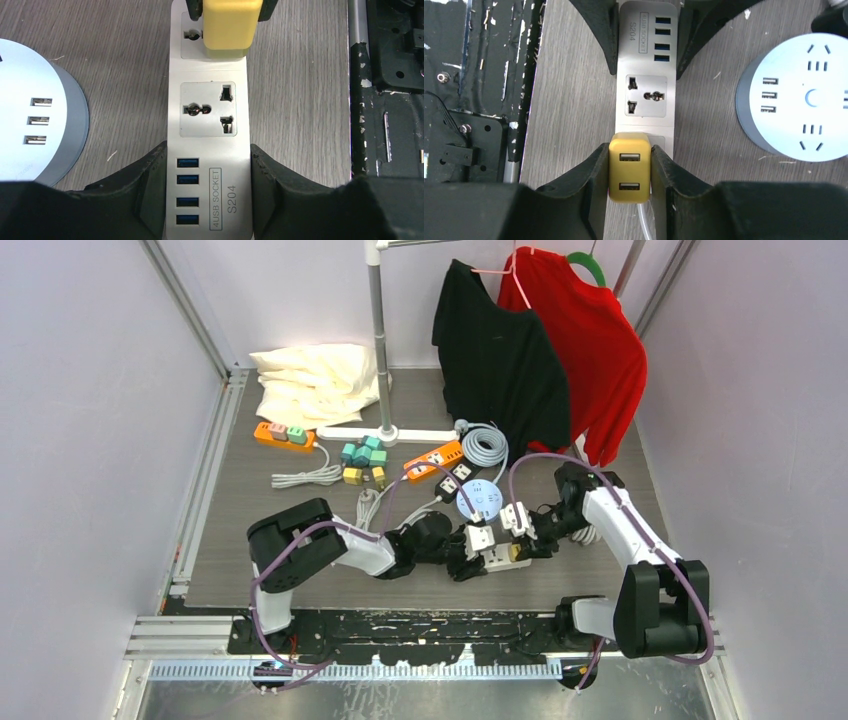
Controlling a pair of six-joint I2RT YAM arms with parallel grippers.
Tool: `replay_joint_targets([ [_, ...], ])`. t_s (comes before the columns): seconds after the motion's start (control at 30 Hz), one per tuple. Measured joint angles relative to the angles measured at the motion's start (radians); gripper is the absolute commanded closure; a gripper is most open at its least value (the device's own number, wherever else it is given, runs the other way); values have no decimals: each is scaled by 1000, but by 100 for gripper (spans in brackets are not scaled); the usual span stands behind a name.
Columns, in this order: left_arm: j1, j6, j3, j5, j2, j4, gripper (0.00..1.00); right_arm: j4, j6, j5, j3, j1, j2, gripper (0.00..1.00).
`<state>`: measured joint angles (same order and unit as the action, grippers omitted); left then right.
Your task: Pull the plug off the socket
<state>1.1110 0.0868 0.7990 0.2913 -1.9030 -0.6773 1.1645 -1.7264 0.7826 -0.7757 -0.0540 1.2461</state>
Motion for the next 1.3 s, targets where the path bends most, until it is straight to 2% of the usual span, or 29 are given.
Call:
replay_joint_targets([
  [0.1,0,2,0,7,0,2,100,24,-57,2,0,-32,0,99],
  [0.27,-1,4,1,12,0,5,100,5,14,-20,-16,-72,0,99],
  [0.4,-1,0,8,11,0,5,100,6,55,-6,-34,-37,-11,99],
  [0.6,-5,1,25,12,-6,12,100,45,14,38,-34,15,-28,99],
  [0.77,-5,3,29,18,-8,35,100,48,-23,46,-35,-35,2,99],
  [0.9,-5,3,39,15,-15,50,100,45,10,92,-35,-80,13,99],
  [1.03,-5,2,43,15,-16,55,98,33,65,92,-39,-75,13,99],
  [1.07,-5,1,43,14,-16,55,85,34,79,91,-45,-66,11,99],
  [1.1,-5,0,42,13,-16,54,64,35,89,91,-51,-56,10,99],
  [1.17,-5,-6,38,5,-15,45,37,38,122,92,-68,-23,2,99],
  [1.23,-4,-17,23,-7,-11,24,23,41,156,101,-83,6,-9,99],
  [1.3,-5,-37,-1,-23,1,15,17,56,188,119,-98,26,-8,99],
])
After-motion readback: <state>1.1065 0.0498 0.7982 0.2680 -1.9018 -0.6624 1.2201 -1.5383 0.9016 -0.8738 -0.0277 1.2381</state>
